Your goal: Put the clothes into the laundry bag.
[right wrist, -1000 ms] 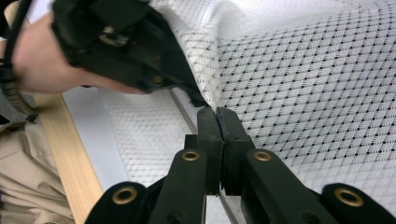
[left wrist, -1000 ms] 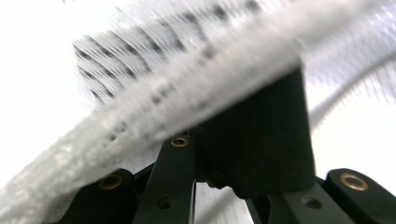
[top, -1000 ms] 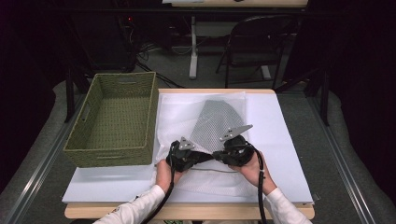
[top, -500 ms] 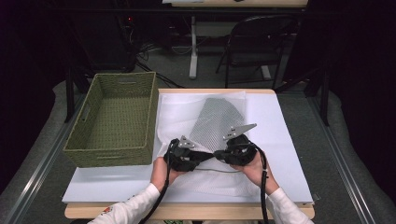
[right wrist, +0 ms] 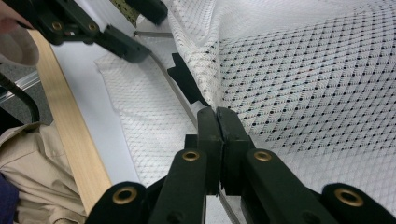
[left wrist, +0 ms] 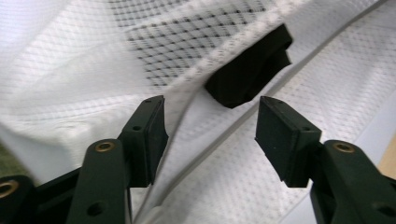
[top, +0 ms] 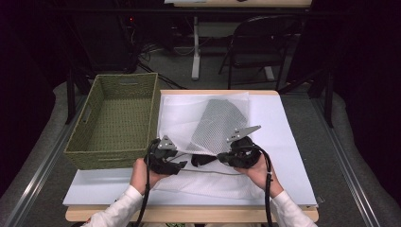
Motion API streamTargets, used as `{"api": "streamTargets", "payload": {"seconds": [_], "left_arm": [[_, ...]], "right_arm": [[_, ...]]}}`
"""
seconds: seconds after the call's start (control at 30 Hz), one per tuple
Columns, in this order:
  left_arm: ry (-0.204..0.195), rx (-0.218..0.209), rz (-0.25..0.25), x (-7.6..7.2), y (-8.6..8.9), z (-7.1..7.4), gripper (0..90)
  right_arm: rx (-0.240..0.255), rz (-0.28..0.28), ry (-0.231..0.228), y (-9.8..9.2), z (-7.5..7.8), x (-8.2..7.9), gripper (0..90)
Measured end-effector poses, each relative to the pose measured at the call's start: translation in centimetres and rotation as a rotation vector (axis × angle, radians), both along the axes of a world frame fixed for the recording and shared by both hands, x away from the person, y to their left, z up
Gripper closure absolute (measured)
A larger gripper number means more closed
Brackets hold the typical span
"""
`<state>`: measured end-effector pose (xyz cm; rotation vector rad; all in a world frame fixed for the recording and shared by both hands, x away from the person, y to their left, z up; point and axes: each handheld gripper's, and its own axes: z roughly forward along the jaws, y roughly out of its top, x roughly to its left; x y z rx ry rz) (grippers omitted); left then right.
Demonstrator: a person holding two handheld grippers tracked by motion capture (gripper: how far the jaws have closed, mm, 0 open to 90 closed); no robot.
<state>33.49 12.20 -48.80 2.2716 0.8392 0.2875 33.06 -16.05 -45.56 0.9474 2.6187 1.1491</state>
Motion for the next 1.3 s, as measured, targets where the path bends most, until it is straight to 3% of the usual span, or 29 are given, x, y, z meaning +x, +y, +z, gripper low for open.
{"api": "streamTargets", "payload": {"seconds": [0.1, 0.2, 0.27, 0.4, 0.5, 0.63, 0.8, 0.93, 1.0, 1.03, 1.1, 1.17, 1.3], "left_arm": [[-0.021, 0.011, 0.008, 0.1, 0.2, 0.2, 40.4], [-0.027, 0.034, -0.016, 0.3, -0.3, 0.1, 40.4], [-0.003, 0.042, -0.045, 0.6, -0.6, -0.3, 43.1], [0.008, 0.054, -0.083, 0.8, -0.9, -1.0, 62.0], [0.008, 0.035, -0.101, 0.7, -0.7, -1.3, 77.8], [0.008, 0.028, -0.123, 0.4, -0.3, -1.2, 86.7], [0.01, 0.041, -0.156, -0.4, -0.2, -1.0, 87.8], [0.022, 0.08, -0.19, -1.0, -0.4, -1.3, 87.9], [0.004, 0.089, -0.209, -1.2, -0.6, -1.7, 87.9], [0.006, 0.118, -0.217, -1.2, -0.8, -2.0, 88.0], [0.021, 0.13, -0.221, -1.0, -1.0, -2.7, 87.8], [0.028, 0.146, -0.223, -0.9, -1.3, -3.1, 87.7], [0.043, 0.153, -0.203, -0.6, -1.6, -3.5, 87.4]], "right_arm": [[-0.002, 0.003, 0.006, 0.0, -0.1, 0.0, 89.5], [-0.004, 0.004, 0.013, 0.1, -0.2, 0.0, 89.5], [-0.005, 0.007, 0.014, 0.1, -0.2, 0.0, 89.5], [-0.007, 0.013, 0.017, 0.1, -0.2, 0.0, 89.5], [-0.008, 0.02, 0.021, 0.1, -0.2, -0.2, 89.5], [-0.013, 0.035, 0.034, 0.3, -0.3, -0.3, 89.5], [-0.032, 0.052, 0.044, 0.3, -0.5, -0.5, 89.4], [-0.047, 0.055, 0.045, 0.3, -0.8, -0.6, 89.4], [-0.085, 0.057, 0.03, 0.5, -1.1, -0.5, 89.4], [-0.109, 0.051, 0.032, 0.6, -1.5, -0.5, 89.4], [-0.142, 0.058, 0.037, 0.6, -2.3, -0.2, 89.3], [-0.15, 0.048, 0.061, 0.6, -3.0, 0.1, 89.3], [-0.195, 0.037, 0.061, 0.9, -4.4, 0.3, 89.2]]}}
